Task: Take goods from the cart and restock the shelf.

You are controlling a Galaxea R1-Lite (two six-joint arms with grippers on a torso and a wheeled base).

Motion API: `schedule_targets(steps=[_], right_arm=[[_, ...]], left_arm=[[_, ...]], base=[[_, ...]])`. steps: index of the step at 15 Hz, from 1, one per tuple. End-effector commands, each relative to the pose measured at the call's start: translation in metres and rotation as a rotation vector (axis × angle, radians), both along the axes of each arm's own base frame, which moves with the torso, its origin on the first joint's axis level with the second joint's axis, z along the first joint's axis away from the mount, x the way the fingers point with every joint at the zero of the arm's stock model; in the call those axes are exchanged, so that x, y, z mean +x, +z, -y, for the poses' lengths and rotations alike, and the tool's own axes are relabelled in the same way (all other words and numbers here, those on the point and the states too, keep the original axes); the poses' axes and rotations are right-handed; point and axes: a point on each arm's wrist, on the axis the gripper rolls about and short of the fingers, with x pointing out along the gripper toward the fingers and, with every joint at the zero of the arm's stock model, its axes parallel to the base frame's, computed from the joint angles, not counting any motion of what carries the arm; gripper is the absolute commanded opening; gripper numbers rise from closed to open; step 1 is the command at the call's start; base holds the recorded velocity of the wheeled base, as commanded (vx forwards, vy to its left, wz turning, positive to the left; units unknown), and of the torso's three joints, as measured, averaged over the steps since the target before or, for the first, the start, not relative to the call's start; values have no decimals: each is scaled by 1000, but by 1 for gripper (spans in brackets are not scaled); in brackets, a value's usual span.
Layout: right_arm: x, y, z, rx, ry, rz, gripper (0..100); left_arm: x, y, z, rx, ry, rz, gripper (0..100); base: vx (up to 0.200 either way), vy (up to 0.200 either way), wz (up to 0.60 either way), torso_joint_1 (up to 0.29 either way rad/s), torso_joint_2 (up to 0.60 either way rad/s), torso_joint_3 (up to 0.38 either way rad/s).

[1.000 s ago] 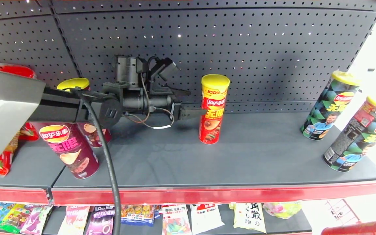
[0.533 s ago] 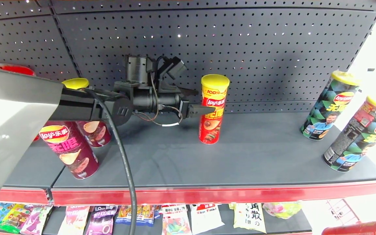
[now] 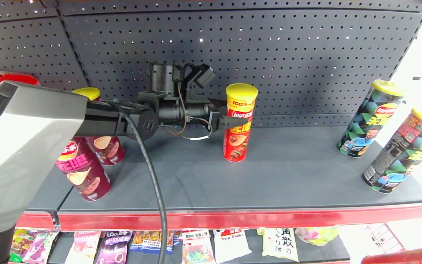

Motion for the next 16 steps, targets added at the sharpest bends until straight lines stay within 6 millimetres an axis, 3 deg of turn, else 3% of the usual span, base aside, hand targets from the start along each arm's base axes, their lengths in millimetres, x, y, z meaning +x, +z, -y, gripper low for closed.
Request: schedule_targets(steps=[1,5,8,10,12,16], right_arm=[[0,0,0,0,-8,-3,0],[0,0,0,0,-14,-2,0],[0,0,0,0,-17,-2,0],[0,0,0,1,-17,0,0],[0,0,0,1,-16,0,0],[0,0,0,1,-14,0,0]], left_arm=[[3,-5,4,2,-2,-3,0],[1,-8,8,7,-8,-12,0],[-11,-10,10,20,-26,-35,0],[-29,-9,5,36,-35,-66,0],[-60,-5,-13,60,-41,-102,0],[-97,-7,-35,80,-41,-137,0]], base=[[0,0,0,0,0,0],[0,0,0,0,0,0],[0,0,0,0,0,0],[0,0,0,0,0,0],[0,0,0,0,0,0],[0,0,0,0,0,0]])
